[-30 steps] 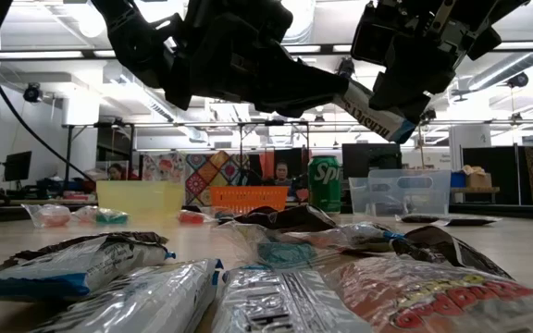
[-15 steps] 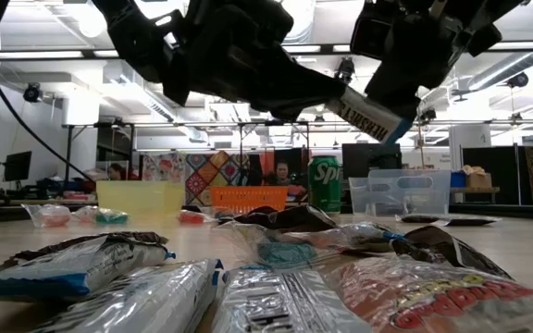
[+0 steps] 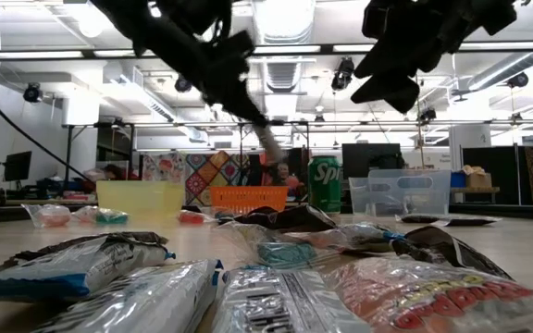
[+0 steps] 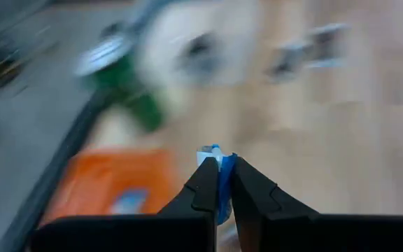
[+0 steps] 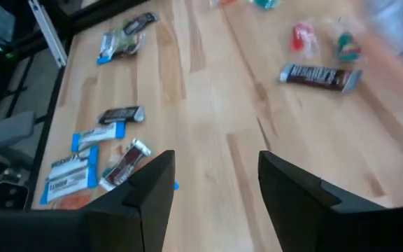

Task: Organize candy in baskets
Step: Put the white chocolate into the orange bin, then put the brown chocolate into the transparent bin

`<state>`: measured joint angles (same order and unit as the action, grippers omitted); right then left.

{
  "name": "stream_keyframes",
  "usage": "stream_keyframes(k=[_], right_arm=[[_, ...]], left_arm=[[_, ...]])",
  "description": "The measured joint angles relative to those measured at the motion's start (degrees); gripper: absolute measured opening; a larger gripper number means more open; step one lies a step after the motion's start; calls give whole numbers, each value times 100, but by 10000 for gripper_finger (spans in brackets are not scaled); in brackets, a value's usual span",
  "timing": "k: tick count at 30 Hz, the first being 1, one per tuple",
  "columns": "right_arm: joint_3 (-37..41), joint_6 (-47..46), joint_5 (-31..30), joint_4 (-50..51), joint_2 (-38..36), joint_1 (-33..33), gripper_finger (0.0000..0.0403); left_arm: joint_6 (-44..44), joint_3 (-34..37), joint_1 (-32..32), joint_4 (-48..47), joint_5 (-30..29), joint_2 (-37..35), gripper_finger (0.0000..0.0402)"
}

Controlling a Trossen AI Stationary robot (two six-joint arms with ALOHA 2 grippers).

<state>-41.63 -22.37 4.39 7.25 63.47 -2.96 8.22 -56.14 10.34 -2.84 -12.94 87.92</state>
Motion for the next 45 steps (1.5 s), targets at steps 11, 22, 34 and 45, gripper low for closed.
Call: stream_keyframes(k=[11,22,34,45], right_arm=[[13,138,-65,93,152,-2,191],[22,221,-161,272,300,-2,191],[26,201,-352,280,303,-2,191],[44,132,-496,280,305,-11,191]], left_arm=[[-1849,2,2140,-24,1546,282,1],[-2136,0,2211,139,2117,765,17],[-2125,0,2213,153,2106,761,76],[-1898,2,2212,-727,2129,423,84]])
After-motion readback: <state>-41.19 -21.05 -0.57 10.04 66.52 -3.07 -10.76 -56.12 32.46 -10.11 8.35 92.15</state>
